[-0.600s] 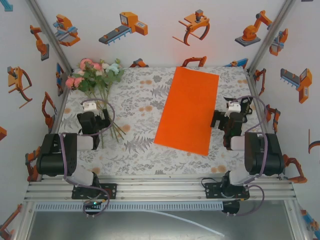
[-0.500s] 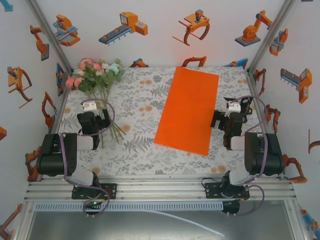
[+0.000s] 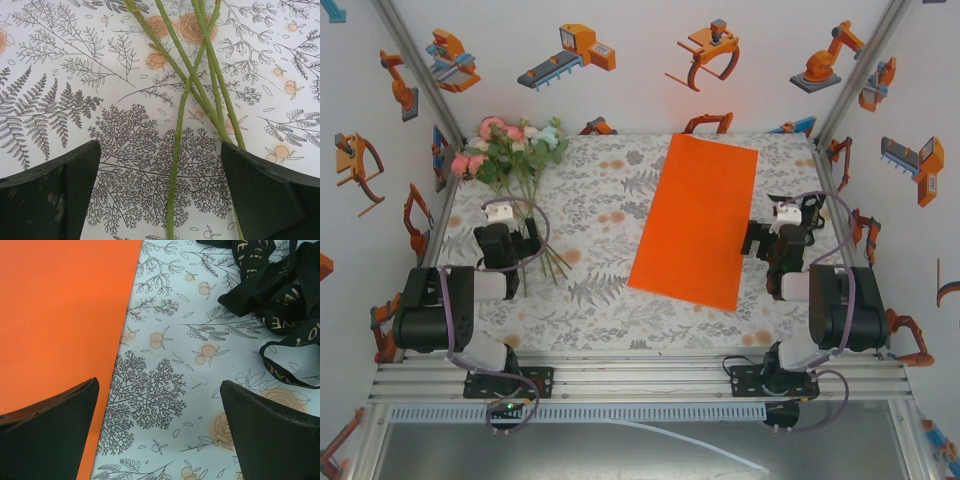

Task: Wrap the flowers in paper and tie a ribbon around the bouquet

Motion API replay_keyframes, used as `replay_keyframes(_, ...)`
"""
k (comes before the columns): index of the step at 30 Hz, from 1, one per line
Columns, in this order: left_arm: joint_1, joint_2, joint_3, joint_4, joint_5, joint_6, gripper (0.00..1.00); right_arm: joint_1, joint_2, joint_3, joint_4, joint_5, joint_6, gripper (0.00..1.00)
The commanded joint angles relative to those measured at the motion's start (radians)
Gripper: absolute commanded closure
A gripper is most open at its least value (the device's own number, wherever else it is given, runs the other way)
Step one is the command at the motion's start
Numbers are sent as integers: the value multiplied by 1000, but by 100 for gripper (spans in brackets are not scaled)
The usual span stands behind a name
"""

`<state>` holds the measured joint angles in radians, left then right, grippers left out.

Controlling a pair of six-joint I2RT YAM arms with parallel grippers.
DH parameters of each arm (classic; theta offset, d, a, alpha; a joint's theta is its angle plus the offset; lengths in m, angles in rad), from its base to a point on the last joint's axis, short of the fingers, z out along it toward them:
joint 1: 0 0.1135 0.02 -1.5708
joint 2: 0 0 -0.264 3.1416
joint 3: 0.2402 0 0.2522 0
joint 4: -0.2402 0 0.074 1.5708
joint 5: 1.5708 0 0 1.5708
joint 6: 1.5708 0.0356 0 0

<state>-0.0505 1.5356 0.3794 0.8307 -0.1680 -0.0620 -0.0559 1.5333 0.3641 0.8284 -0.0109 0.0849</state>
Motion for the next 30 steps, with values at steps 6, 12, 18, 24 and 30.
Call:
replay_keyframes(6,6,9,21,24,-4,12,3,-7,11,22,46,2,-4,1)
replay_keyframes(12,6,9,21,24,-4,12,3,-7,9,22,48,4,-2,1)
replay_keyframes(18,16,5,19,23,11,6,3,-7,-372,113,-489,202,201,1)
replay_keyframes(24,20,2,19,24,12,2,3,-2,-654,335,-1197,50,505,6)
replay_keyframes(30,0,-272,42,-219,-93,-15,3,22,-677,462,-1586,-226,528,7)
